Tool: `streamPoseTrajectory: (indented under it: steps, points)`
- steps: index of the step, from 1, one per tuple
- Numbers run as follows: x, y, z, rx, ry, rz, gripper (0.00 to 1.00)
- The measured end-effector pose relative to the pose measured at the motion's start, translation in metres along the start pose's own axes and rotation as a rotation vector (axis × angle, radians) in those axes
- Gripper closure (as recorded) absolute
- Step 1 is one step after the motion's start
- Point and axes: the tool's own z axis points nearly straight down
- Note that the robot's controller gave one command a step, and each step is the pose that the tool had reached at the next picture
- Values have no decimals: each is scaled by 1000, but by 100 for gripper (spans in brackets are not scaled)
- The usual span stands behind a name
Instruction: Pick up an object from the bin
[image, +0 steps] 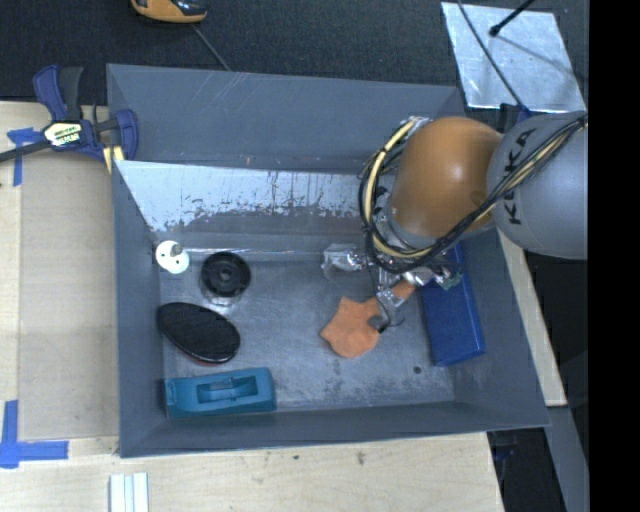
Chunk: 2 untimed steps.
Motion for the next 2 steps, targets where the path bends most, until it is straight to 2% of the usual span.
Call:
streamPoseTrajectory:
  steps: [1,2]
  points:
    - [-11,-3,21,-1,-2,-40,100]
    - [-11,-3,21,-1,-2,-40,100]
